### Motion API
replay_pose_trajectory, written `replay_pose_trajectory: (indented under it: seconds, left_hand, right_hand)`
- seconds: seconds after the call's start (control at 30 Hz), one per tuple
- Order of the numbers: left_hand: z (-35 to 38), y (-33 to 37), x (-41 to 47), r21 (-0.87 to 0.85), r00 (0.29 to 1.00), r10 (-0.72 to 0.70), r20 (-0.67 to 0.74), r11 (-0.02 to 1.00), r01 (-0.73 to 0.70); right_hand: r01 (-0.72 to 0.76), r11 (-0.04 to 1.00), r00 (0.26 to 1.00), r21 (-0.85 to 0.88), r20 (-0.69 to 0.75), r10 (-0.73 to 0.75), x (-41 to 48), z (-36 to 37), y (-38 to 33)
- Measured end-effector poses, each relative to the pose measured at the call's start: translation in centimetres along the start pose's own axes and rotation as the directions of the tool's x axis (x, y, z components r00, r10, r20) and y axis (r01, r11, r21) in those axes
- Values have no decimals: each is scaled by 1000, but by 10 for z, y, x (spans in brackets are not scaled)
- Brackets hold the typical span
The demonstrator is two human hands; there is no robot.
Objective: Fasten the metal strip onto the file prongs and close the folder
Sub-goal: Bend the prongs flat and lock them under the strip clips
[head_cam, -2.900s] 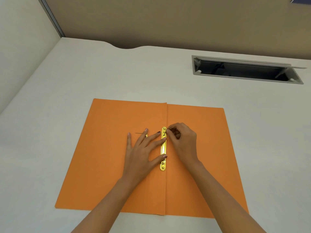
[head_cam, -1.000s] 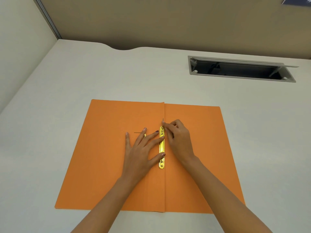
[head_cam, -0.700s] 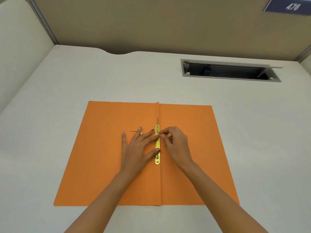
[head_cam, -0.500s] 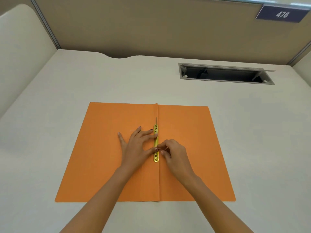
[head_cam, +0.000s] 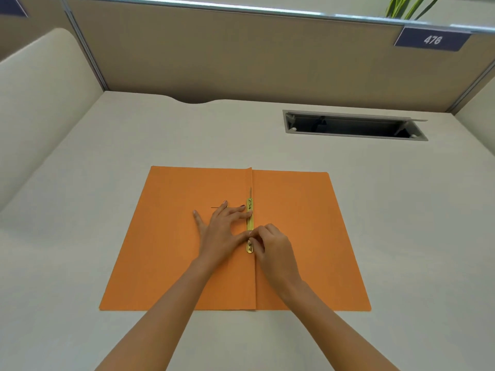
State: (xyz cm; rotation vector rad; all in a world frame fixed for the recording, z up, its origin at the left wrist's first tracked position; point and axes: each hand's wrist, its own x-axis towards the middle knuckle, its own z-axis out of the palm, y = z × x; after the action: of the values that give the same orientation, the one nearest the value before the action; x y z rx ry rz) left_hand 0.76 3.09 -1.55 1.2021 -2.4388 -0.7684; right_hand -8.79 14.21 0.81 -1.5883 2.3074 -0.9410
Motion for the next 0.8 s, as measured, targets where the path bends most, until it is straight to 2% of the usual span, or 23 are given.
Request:
replay_pose_trajectory:
  seconds: [0.23,0.4,0.8]
  left_hand:
    - [0,1,0,16,1000,-2,-4,1000,2]
    - [2,1,0,16,1000,-2,-16,1000,2]
    - [5,-1,-1,26,999,7,-44,1000,-6]
  right_hand:
    - [143,987,988,-75,61,-139,-11,-14,11]
    - [258,943,966,-211,28,-258,-14,-11,11]
    - [189,927,977,-325,-36,-212,-12,0,-13]
